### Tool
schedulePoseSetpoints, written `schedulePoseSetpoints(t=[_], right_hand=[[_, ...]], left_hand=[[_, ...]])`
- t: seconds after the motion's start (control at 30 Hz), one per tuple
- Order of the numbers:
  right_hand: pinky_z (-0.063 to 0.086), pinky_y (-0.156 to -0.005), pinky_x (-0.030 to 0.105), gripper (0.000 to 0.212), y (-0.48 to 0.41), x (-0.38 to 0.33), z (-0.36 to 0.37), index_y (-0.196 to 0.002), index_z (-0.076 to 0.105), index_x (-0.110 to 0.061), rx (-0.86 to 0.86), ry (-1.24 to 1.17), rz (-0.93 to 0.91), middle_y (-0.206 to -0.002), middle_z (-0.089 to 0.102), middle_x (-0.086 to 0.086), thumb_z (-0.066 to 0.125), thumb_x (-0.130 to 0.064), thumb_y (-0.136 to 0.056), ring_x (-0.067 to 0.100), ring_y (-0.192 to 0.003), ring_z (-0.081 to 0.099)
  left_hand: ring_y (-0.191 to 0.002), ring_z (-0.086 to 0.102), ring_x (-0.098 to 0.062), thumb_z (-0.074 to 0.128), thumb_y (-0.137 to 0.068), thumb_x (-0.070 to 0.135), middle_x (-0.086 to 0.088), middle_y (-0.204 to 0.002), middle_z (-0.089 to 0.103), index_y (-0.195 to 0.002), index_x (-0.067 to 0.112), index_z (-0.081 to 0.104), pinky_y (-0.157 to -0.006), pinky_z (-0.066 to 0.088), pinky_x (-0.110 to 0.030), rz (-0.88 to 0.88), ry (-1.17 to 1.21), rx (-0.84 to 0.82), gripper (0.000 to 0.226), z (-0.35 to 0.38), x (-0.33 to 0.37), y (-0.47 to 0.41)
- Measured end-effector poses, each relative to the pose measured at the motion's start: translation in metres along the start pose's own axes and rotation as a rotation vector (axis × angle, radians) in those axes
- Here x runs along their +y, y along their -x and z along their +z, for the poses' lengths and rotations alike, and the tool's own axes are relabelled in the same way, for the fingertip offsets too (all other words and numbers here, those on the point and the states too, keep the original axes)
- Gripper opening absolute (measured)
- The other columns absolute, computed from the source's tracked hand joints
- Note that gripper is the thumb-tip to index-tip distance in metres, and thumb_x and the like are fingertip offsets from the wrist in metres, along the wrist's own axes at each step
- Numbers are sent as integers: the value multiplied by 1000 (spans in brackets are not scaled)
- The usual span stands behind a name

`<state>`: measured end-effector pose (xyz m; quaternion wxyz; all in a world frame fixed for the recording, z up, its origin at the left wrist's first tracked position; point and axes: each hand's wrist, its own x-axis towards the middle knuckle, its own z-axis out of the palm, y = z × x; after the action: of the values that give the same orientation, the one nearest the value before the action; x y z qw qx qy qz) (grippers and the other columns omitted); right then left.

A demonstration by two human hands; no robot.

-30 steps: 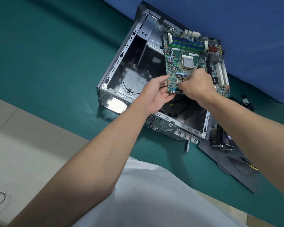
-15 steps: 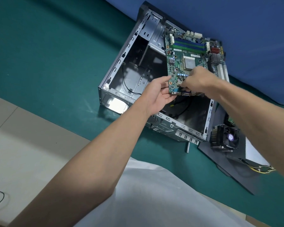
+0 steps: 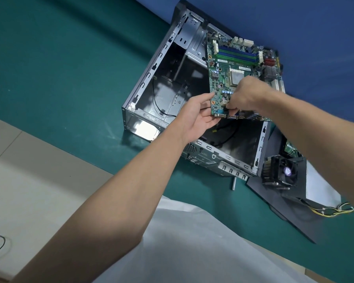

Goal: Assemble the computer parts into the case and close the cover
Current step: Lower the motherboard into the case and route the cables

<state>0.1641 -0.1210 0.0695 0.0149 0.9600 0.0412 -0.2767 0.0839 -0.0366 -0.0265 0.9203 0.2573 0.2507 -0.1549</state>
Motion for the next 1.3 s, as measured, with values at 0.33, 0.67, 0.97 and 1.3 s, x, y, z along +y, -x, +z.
schedulePoseSetpoints(t=[0.33, 0.67, 0.97, 1.3], right_hand=[[46, -56, 29, 13, 5, 4, 1, -92, 70, -4, 13, -128, 6, -81, 69, 3, 71, -15, -85, 15, -70, 59], [53, -74, 40, 14, 4, 14, 34, -93, 61, 0, 221, 26, -144, -97, 63, 20, 57, -12, -87, 37, -88, 62], [27, -98, 48, 60, 7, 94, 12, -130, 52, -37, 384, 288, -467, -139, 43, 3, 63, -63, -77, 31, -123, 30], [50, -67, 42, 40, -13, 123, 28, -128, 49, -16, 342, 199, -630, -97, 49, 8, 59, -11, -90, 30, -90, 51]], left_hand=[[-104, 68, -30, 64, -88, 25, -19, -102, 71, -112, -6, 62, -98, 49, -37, 34, 13, -44, 39, -3, -2, 1], [-83, 73, -21, 64, -91, 20, -8, -79, 74, -104, 3, 61, -93, 52, -39, 48, 9, -27, 22, -3, -6, 0], [-87, 71, -25, 56, -96, 17, -12, -91, 73, -110, 4, 57, -84, 54, -37, 51, -3, 57, 19, 4, -3, 6], [-102, 63, -33, 57, -95, 18, -20, -110, 64, -120, 1, 57, -82, 55, -37, 109, -126, 246, 30, 18, -5, 8]])
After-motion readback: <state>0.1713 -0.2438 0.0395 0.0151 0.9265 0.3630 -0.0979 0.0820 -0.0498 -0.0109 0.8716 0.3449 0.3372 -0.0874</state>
